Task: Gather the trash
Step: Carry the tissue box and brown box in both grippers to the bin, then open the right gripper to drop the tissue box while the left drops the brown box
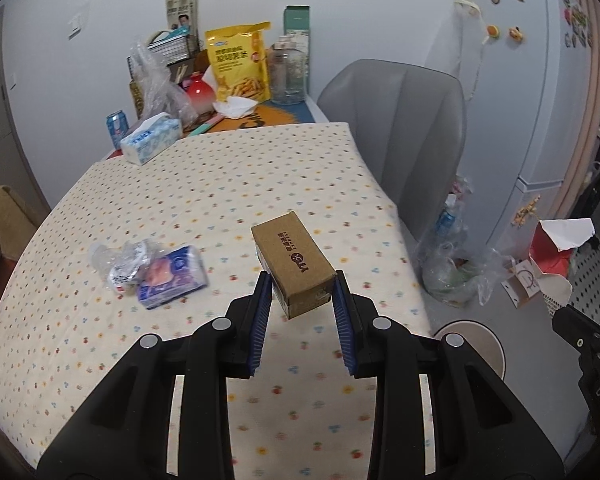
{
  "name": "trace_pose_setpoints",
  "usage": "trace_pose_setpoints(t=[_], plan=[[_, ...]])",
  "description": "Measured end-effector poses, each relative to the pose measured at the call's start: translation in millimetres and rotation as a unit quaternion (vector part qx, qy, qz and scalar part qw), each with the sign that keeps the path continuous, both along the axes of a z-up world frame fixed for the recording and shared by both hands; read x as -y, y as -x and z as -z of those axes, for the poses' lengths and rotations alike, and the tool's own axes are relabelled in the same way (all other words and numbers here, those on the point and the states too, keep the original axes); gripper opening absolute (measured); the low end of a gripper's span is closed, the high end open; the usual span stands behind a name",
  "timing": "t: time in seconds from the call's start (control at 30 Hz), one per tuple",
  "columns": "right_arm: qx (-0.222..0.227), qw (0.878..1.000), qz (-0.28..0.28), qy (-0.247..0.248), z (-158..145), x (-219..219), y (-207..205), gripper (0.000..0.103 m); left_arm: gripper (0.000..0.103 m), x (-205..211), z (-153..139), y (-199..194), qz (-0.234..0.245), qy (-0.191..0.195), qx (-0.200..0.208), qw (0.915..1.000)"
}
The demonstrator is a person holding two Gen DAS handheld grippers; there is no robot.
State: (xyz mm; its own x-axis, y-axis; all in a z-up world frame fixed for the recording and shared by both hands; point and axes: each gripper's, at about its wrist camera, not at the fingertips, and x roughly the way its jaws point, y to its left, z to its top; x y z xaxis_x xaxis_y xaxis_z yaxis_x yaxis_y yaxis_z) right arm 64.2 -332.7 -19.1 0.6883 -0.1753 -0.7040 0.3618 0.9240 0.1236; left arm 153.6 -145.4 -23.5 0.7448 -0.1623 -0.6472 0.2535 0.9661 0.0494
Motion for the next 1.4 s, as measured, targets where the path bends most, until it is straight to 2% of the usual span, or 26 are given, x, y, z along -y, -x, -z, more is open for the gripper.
trace_pose_setpoints(t=[0.37,0.7,0.8,0.87,0.9,1.1,1.4], plan=[[-0.012,0.998,0.053,-0.027,21,74,12,0.002,0.031,81,13,-1,0.057,-0.024,-0.011,0.9980],[-0.039,0.994,0.081,-0.069,62,134,0,0.003,0.031,147,33,-10,0.092,-0.050,-0.026,0.9941],[-0.050,0.992,0.088,-0.080,77,145,-2,0.007,0.031,162,39,-12,0.099,-0.059,-0.029,0.9929],[-0.052,0.991,0.096,-0.083,85,154,0,0.041,0.031,169,41,-11,0.102,-0.063,-0.032,0.9922],[-0.051,0.990,0.102,-0.080,87,158,3,0.043,0.031,173,43,-12,0.104,-0.065,-0.033,0.9919],[-0.048,0.987,0.127,-0.086,94,184,22,0.043,0.031,198,49,-7,0.125,-0.074,-0.039,0.9886],[-0.048,0.981,0.180,-0.062,81,220,64,0.045,0.031,250,55,15,0.181,-0.070,-0.048,0.9799]])
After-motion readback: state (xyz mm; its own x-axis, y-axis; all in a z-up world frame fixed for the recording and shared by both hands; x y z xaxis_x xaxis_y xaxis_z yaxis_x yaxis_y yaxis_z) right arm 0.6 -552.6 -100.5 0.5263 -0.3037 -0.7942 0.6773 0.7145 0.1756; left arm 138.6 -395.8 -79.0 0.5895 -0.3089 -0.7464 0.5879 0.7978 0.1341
